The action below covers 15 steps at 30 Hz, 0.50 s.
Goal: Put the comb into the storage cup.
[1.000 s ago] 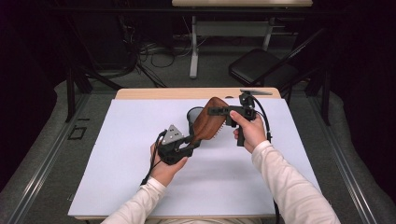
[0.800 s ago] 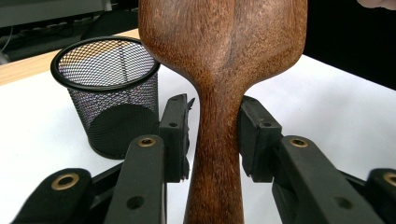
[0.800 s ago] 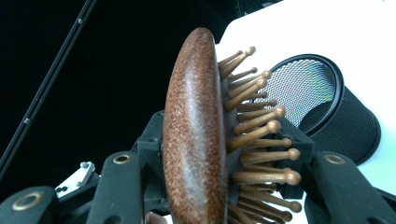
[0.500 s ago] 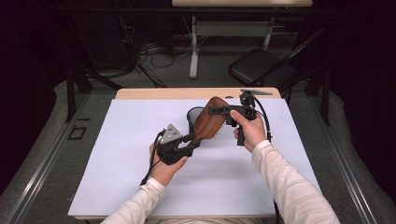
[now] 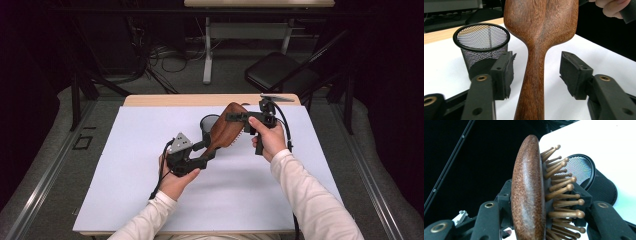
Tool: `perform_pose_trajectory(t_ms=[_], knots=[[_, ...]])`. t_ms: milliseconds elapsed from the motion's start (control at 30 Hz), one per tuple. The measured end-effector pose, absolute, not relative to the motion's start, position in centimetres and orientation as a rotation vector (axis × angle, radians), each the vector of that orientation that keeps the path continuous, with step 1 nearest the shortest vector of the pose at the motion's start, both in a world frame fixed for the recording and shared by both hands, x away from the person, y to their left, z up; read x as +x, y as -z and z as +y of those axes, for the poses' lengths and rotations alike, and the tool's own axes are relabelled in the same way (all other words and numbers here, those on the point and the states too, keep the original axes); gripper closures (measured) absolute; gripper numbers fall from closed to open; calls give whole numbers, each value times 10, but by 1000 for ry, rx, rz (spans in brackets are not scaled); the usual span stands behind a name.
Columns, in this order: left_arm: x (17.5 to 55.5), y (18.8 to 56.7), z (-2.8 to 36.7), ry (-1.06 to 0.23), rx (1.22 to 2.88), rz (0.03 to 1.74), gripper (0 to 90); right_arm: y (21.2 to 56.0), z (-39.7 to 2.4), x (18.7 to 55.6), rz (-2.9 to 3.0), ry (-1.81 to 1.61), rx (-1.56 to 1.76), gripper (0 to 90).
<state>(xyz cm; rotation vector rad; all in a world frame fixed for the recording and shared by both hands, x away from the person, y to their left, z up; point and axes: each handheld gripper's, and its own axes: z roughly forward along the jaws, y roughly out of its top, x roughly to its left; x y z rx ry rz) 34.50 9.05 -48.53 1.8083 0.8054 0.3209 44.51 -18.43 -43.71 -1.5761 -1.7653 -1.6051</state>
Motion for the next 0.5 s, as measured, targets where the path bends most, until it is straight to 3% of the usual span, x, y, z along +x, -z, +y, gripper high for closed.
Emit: perform_pose_trajectory(t_ms=[500], knots=[[351, 479, 106, -393, 1789, 891, 315, 436, -196, 448, -1745, 1621, -1622, 488]])
